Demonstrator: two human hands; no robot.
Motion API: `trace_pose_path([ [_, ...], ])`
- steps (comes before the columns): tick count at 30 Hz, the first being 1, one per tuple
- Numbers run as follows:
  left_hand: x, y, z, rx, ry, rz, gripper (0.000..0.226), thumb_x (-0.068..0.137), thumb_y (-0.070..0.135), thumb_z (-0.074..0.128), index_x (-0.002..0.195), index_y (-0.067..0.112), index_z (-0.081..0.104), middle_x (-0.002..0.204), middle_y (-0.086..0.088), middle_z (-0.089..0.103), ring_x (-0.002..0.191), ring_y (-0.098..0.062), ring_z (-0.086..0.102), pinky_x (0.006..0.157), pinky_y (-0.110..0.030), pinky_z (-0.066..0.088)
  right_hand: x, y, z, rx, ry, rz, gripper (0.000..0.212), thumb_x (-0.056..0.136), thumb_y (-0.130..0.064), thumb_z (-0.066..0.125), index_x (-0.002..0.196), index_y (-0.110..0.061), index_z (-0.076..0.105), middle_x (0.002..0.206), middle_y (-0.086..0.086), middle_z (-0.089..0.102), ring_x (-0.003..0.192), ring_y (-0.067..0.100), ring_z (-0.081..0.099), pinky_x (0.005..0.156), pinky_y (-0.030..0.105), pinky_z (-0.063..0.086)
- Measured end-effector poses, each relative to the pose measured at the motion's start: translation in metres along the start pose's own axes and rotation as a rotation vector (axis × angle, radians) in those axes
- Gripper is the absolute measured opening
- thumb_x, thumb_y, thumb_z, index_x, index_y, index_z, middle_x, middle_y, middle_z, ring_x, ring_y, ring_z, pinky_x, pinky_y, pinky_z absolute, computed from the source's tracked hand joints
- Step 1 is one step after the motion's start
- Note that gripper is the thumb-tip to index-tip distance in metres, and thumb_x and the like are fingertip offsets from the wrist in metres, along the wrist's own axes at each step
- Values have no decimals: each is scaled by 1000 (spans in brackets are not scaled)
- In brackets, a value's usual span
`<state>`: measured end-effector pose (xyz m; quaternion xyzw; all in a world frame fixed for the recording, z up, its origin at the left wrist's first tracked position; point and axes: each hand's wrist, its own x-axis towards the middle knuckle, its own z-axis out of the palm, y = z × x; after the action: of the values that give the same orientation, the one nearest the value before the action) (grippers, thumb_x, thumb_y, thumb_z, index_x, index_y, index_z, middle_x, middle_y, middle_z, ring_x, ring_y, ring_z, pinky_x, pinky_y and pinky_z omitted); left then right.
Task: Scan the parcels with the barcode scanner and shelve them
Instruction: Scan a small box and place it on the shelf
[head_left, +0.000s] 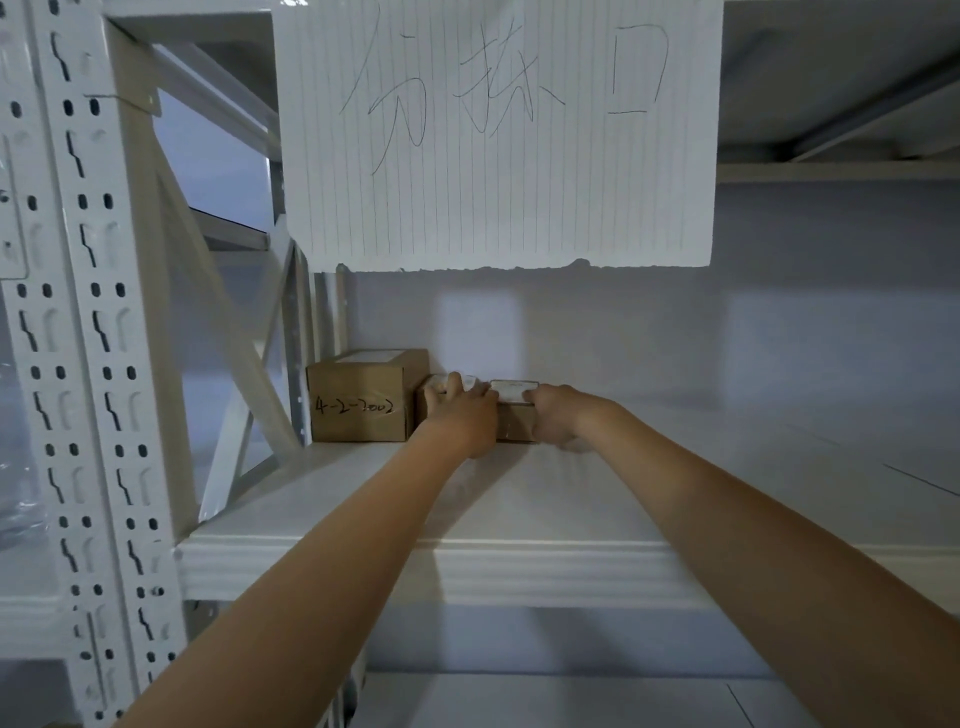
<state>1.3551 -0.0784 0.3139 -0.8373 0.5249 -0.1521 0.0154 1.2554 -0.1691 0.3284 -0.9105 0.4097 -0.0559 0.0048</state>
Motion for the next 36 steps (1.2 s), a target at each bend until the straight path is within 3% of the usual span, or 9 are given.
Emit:
trace_pose_path([
  [3,8,-3,-5,82,-28,-26,47,89,4,41,135,13,43,147,-5,34,137,-37,15,104,-59,23,12,0,1,-8,11,-43,47,94,-28,54,137,-11,47,130,13,56,113,28,58,87,28,46],
  [6,17,-6,-4,91,-38,-43,42,89,3,39,130,12,45,136,-11,46,139,-35,13,107,-60,19,25,0,5,5,47,-61,43,92,-31,55,131,-13,52,124,12,59,98,26,59,79,28,46],
  [9,24,-7,1,45,27,-25,48,89,4,41,136,14,37,134,-14,50,139,-35,16,107,-60,19,39,5,12,41,83,-46,52,89,-27,60,138,-16,49,134,12,56,116,30,57,94,36,48],
  [12,32,-8,7,2,30,-11,51,89,4,40,138,17,36,136,-12,49,138,-35,17,108,-61,17,46,5,15,87,85,-28,58,91,-24,60,145,-16,41,144,13,47,130,33,49,107,43,43],
  [17,39,-14,12,-49,-16,-3,60,88,3,38,145,20,28,146,-9,42,140,-35,15,108,-62,15,51,1,15,108,25,-18,66,96,-24,52,154,-19,21,143,15,40,121,32,52,88,29,46],
  [22,33,-15,10,-108,-28,4,66,93,9,40,152,23,16,160,-7,17,146,-37,5,111,-64,9,40,-4,18,202,10,22,88,95,-17,52,157,-26,-10,149,19,36,127,36,49,100,37,44],
  [25,20,-7,-4,-150,-26,-17,62,95,17,43,152,23,21,158,-10,15,145,-37,7,113,-61,13,19,-3,7,250,108,-6,80,94,-22,56,156,-15,6,141,19,47,119,34,55,99,39,49],
  [29,-8,31,-32,-261,104,42,32,95,31,42,123,22,56,127,-7,53,125,-34,39,108,-53,27,-37,18,-17,314,158,5,58,96,-26,55,149,-15,34,142,11,49,124,28,53,102,35,47],
  [36,-95,167,-61,-775,327,408,29,95,23,44,115,24,66,111,1,70,105,-23,62,91,-39,50,-205,123,-15,339,497,103,35,95,-15,52,130,-18,59,117,6,69,105,26,64,92,37,52],
])
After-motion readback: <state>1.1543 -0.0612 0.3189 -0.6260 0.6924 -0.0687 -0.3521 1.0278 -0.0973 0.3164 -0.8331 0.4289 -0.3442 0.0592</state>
